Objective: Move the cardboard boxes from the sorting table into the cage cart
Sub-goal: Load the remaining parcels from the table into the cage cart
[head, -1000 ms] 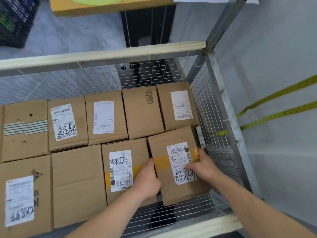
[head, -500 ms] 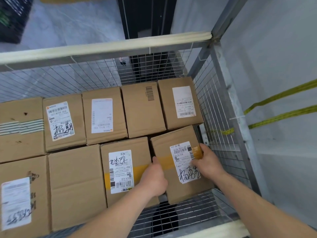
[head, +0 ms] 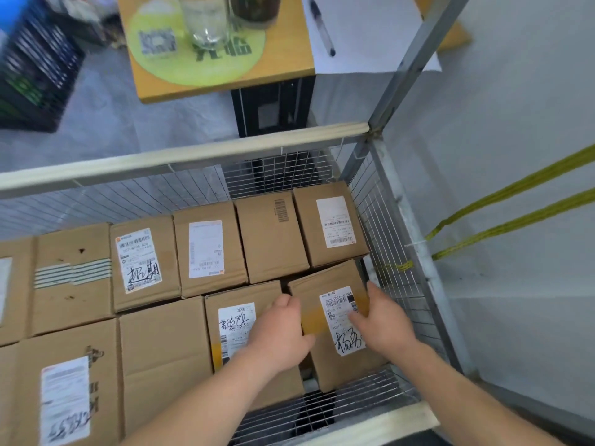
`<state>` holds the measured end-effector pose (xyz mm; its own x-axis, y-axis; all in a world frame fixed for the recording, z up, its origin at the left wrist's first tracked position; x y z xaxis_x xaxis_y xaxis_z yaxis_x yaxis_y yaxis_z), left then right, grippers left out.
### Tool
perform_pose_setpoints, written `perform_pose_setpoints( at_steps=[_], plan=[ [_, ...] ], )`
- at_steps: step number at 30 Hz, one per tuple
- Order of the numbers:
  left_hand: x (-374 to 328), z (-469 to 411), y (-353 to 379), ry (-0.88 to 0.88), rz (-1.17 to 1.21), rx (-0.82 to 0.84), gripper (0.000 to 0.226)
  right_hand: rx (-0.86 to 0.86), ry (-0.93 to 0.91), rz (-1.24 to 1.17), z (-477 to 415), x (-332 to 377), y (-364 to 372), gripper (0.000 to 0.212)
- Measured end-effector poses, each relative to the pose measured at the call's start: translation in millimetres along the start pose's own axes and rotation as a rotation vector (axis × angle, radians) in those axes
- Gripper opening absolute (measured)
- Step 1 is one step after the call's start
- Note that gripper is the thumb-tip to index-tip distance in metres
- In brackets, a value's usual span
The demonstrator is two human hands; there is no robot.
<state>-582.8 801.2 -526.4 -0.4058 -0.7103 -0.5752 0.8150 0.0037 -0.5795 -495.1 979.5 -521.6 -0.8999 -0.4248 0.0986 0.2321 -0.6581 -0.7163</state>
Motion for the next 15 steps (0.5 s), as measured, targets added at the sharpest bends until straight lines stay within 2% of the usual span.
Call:
perform_pose_setpoints(
  at_steps=[2,5,15],
  plan=[
    [-10.6,17.0,-24.8,0.047,-0.05,-0.015,0.08,-0.05,-0.041,0.028,20.8,12.8,-13.3,0.06],
    [-26.8,46.7,-65.1,0.109,-0.106,-0.053,0.079,-0.099,-0.08,0.036,55.2,33.1,-32.0,0.071],
    [-78.5,143.3,-181.3,0.304,-0.363,-0.204,0.08,-0.336,-0.183,0.08,191.7,85.8,-111.2,0.076]
  ],
)
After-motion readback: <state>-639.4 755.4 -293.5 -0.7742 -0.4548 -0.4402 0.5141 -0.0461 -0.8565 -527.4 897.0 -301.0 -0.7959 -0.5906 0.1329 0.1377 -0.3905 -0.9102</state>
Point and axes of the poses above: each hand's wrist, its own z-axis away from the middle knuckle, its own y-axis out of the palm, x = y × z, the point moved 4 cm from there along -z, towards the middle knuckle, and after that the axes turned 13 degrees about y, right-handed, at the moved point
